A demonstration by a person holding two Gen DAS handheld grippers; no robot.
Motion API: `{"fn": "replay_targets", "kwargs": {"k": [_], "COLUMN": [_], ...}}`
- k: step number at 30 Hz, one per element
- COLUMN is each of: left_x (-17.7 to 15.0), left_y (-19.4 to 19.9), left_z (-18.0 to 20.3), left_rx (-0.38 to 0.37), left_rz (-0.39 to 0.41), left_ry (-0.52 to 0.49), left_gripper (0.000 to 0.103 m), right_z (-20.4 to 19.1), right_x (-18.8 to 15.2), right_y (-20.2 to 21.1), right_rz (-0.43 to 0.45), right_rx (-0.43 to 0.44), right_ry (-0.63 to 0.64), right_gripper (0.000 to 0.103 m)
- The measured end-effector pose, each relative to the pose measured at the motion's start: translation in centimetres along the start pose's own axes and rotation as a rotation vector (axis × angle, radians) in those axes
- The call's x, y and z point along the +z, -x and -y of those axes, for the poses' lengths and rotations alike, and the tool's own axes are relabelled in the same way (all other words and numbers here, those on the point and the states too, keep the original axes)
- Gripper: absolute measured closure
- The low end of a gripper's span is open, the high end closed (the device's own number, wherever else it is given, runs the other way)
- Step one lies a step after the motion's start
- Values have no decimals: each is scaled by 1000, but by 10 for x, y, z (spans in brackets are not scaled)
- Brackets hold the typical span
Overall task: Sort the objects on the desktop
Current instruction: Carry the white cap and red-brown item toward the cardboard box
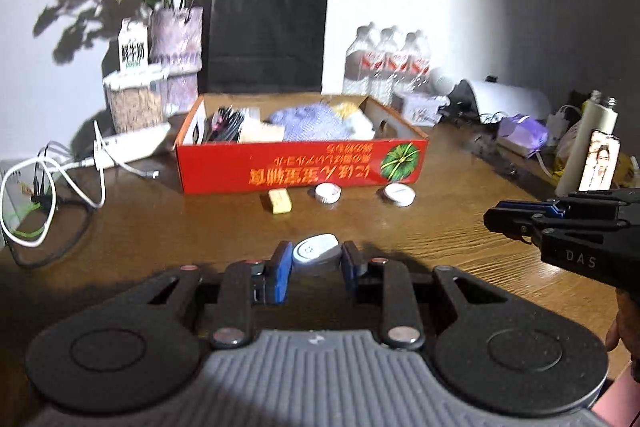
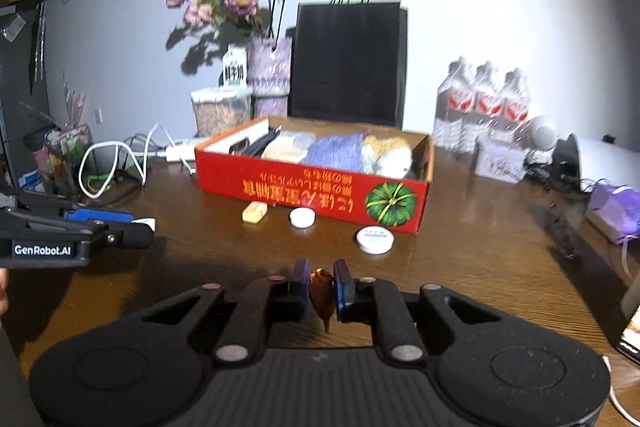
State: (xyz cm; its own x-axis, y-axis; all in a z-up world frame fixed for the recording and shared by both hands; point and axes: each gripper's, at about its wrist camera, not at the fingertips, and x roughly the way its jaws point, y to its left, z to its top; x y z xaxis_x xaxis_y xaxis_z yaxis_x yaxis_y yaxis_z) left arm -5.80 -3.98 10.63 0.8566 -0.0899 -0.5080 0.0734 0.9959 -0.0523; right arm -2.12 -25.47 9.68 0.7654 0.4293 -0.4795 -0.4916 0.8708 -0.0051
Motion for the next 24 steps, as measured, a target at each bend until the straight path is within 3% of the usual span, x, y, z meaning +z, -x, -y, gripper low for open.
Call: {"fn": "replay_targets", "kwargs": {"k": [7, 17, 24], "left_x": [-2, 6, 57], "left_y": [6, -12, -42], "left_z": [-1, -13, -27], "left_rx": [1, 11, -54], "left_rz": [14, 1, 33], "left_ry": [4, 11, 9], "left_gripper": [76, 76, 76], "right_z": [4, 15, 26], "right_x": [3, 10, 37], "right_y": [23, 9, -13], "right_rz": [48, 53, 66], "right_rx": [-36, -55, -42], "right_ry": [-15, -33, 0], "right_gripper": [91, 91, 91]}}
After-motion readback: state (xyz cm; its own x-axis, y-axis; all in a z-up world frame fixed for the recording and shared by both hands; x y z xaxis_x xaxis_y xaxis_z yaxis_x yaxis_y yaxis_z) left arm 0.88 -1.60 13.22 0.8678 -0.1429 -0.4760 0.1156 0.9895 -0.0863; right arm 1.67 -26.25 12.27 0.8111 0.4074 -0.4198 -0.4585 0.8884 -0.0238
